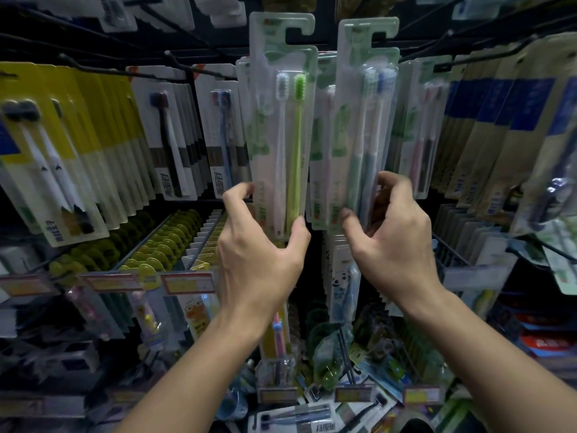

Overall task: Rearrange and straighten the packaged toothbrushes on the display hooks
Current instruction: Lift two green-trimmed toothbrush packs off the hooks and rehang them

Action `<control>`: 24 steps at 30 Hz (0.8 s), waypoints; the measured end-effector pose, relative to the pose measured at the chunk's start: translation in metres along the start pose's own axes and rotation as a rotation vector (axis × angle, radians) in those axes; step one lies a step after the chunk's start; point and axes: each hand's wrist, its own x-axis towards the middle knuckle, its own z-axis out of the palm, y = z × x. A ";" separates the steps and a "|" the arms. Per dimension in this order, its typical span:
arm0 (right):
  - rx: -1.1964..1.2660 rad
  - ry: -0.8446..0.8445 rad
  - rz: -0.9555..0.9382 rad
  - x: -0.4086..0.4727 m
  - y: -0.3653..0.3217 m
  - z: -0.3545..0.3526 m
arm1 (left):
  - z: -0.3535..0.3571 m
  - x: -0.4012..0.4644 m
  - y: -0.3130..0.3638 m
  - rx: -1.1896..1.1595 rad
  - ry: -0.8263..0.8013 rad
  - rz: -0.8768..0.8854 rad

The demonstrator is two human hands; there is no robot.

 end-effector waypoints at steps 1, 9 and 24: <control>-0.002 0.001 0.004 0.000 0.001 -0.002 | 0.002 0.000 0.001 -0.003 -0.004 0.001; -0.017 0.022 0.032 0.001 0.010 -0.020 | 0.017 -0.006 0.015 -0.013 -0.019 0.009; -0.063 0.058 0.098 0.002 0.044 -0.048 | 0.050 -0.023 0.051 -0.084 -0.087 0.026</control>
